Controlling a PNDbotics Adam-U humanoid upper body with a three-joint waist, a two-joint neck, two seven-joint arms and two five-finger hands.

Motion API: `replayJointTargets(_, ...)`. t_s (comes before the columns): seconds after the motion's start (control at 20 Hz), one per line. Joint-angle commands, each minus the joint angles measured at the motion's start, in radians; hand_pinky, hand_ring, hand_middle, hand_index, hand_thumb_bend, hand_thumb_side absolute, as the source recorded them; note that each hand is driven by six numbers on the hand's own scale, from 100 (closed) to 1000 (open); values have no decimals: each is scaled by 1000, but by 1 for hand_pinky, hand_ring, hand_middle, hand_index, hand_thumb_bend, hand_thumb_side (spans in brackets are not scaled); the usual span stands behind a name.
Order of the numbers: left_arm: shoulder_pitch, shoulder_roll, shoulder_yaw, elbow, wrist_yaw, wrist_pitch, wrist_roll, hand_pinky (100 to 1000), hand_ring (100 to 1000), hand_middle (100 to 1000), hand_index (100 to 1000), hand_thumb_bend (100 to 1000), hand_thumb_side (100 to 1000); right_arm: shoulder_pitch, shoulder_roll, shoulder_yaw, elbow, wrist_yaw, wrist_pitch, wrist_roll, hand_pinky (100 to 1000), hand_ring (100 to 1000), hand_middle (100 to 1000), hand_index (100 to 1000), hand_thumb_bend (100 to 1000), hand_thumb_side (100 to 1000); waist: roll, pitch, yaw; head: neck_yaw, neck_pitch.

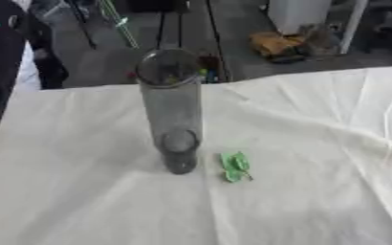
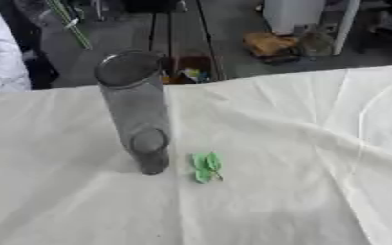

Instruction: Arrange flowers into the vase.

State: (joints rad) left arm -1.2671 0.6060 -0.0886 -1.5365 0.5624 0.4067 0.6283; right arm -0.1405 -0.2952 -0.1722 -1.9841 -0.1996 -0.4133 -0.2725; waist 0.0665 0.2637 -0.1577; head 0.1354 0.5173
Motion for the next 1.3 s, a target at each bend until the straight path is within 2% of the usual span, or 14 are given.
replayJointTargets(0.05,-36,7,1,-16,7,5,11,100,100,100,100,100,896,-3,-28,0,-16,-11,-1,7,217,340,255,535,100,919,-2,-24,-2,6,6)
replayJointTargets(0.8,-65,-35,-20,-20,-4,20,-3,100,100,100,100,100,890,-3,-27,1,-16,-22,12,16,217,340,253,536,100,923,10,-22,-13,15,2)
replayJointTargets(1.3,-50,-47,-43,-28,-37,38,-26,100,100,100,100,100,882,-8,-21,0,-16,-24,19,21,218,340,251,537,100,926,15,-11,-20,14,-6)
